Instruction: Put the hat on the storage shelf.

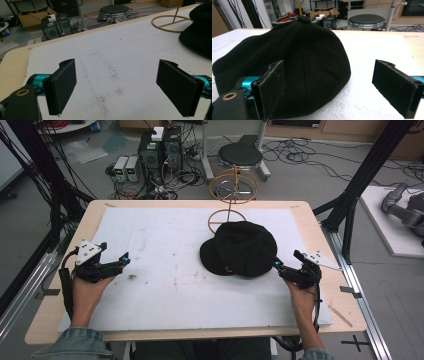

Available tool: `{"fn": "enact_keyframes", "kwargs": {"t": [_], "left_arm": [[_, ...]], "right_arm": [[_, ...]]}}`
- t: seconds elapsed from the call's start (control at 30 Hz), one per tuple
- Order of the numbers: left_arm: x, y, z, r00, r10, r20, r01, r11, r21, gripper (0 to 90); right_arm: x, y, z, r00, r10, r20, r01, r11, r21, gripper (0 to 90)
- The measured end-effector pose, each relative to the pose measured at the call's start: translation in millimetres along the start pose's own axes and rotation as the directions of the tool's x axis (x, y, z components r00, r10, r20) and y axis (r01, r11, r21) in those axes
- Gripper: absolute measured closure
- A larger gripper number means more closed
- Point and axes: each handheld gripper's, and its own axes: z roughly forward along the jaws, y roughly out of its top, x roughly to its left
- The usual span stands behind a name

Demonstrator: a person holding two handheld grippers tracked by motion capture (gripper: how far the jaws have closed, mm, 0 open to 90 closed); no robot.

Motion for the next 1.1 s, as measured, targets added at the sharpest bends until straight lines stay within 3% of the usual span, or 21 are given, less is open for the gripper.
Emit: {"fn": "enact_keyframes", "kwargs": {"t": [0.4,0.57,0.7,0.8,1.1], "left_arm": [[0.9,1.6,-1.6,1.0,-0.003,0.004,0.003,0.9999,-0.011,17.0],[0.4,2.4,-1.6,1.0,0.002,0.006,-0.002,0.9999,-0.013,16.9],[2.2,1.4,-2.0,1.0,-0.002,0.004,0.002,0.9999,-0.012,17.0],[3.7,1.2,-2.4,1.0,-0.007,-0.002,0.007,0.9999,-0.013,17.0],[3.3,1.1,-1.2,1.0,-0.007,0.003,0.007,0.9999,-0.013,17.0]], "right_arm": [[2.4,1.8,1.1,0.9998,-0.02,0.0,0.02,1.0,-0.001,12.1],[2.4,6.0,1.1,0.9999,0.012,-0.008,-0.012,1.0,-0.017,12.2],[5.4,11.8,2.0,0.9998,0.007,-0.016,-0.007,1.0,-0.021,12.1],[9.4,16.9,6.9,0.9996,-0.014,-0.026,0.013,1.0,-0.02,12.1],[18.5,33.1,31.7,0.9982,-0.001,-0.06,0.0,1.0,-0.024,12.1]]}}
